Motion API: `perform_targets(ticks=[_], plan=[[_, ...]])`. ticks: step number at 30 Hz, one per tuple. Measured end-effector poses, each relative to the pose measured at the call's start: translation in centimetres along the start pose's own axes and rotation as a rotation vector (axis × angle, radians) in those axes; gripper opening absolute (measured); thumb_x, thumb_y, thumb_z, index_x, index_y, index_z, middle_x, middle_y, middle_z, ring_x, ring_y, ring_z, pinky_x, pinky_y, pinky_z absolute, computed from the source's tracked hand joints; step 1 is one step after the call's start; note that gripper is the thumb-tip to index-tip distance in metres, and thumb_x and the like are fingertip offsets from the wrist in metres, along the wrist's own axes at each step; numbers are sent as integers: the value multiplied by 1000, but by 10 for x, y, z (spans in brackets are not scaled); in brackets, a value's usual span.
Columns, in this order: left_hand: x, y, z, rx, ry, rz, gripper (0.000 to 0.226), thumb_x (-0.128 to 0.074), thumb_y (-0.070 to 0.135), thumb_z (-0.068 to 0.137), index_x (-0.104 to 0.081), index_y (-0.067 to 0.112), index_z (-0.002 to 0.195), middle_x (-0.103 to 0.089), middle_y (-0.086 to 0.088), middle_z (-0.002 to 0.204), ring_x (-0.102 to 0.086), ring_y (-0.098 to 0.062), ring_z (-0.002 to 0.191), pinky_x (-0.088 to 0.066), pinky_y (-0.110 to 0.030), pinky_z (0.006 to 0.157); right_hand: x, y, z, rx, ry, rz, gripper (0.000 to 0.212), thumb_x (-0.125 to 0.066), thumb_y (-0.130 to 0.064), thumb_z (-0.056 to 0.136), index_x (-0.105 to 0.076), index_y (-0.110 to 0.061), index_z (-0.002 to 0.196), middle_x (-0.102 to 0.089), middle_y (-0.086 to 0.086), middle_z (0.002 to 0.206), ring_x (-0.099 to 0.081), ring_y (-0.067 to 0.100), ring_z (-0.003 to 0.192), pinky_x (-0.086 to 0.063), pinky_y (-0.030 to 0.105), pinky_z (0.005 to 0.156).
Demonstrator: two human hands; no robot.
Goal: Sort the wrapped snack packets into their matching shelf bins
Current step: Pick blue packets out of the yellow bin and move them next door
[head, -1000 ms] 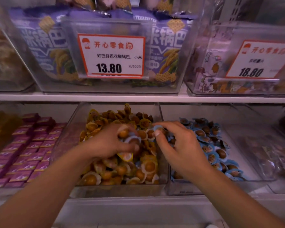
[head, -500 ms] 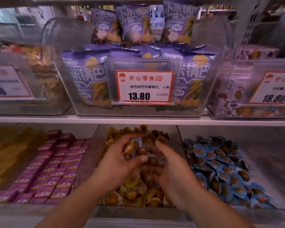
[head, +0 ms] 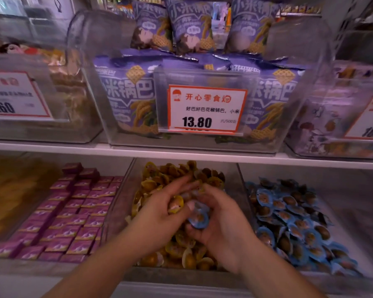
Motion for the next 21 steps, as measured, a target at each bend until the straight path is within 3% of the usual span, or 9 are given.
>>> perform_targets(ticks=[2, 3, 5, 8, 11, 15, 17, 19, 21], plan=[[-13, 10, -3, -80, -58, 110, 65, -66, 15, 93, -32, 41, 142, -50, 19, 143, -42, 12, 130, -33, -7, 105, -8, -4, -4, 37, -42, -81, 39, -61, -39, 93, -66, -14, 121, -73, 8, 113, -70, 24, 101, -55, 45, 91], [-17, 14, -4, -114, -74, 122, 68, -66, 14, 92, -29, 42, 142, -45, 21, 145, -38, 12, 133, -30, -7, 107, -7, -8, -7, 77, -21, -124, 35, -63, -34, 92, -66, -14, 121, -72, 10, 114, -69, 26, 105, -52, 47, 97], [-16, 20, -3, -131, -51, 36, 68, -68, 13, 90, -32, 44, 139, -47, 23, 144, -41, 10, 132, -33, -8, 106, 2, -21, -14, 195, 89, -196, 23, -66, -18, 91, -68, -12, 114, -73, 11, 105, -71, 25, 91, -57, 37, 76], [6, 22, 3, -122, 140, -31, 45, -66, 24, 84, -55, 41, 123, -68, 20, 112, -62, 8, 104, -43, -6, 87, 16, -52, -35, 393, 174, -296, 11, -64, -12, 92, -69, -15, 101, -67, 9, 78, -62, 19, 61, -43, 25, 44], [16, 11, 11, -82, 253, 114, 25, -71, 19, 89, -67, 34, 109, -72, 15, 99, -62, 10, 94, -41, -1, 78, 36, -92, -59, 511, 189, -419, 7, -67, -28, 91, -72, -23, 90, -65, 2, 69, -57, 17, 46, -38, 20, 38], [-14, 2, 15, -109, 116, 317, 27, -72, 17, 86, -68, 33, 108, -61, 19, 110, -56, 11, 104, -38, -2, 86, 107, -136, -67, 473, 456, -776, 9, -67, -36, 89, -74, -30, 85, -70, -5, 75, -64, 12, 58, -47, 23, 45], [-30, 1, 18, -148, 32, 396, 24, -71, 19, 88, -69, 34, 107, -58, 20, 107, -57, 3, 103, -45, -18, 93, 138, -131, -55, 363, 488, -728, 14, -61, -26, 94, -72, -20, 87, -69, 8, 82, -68, 22, 62, -51, 28, 46], [-42, 0, 21, -189, -41, 507, 26, -68, 18, 90, -67, 36, 108, -59, 16, 106, -59, -5, 102, -48, -30, 92, 148, -126, -36, 319, 386, -464, 13, -57, -22, 98, -66, -13, 101, -66, 17, 95, -69, 27, 75, -56, 38, 62], [-49, -5, 24, -201, -88, 610, 30, -65, 18, 91, -65, 37, 114, -59, 14, 110, -61, -10, 102, -49, -34, 91, 137, -128, -19, 317, 237, -309, 27, -53, -28, 100, -54, -23, 127, -63, 7, 122, -61, 19, 95, -52, 37, 79]])
Point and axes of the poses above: each hand's wrist, its own z-axis towards the middle knuckle, its own x-axis out of the back of the hand, y = z × x, the point moved 10 cm from there along z, towards the middle knuckle
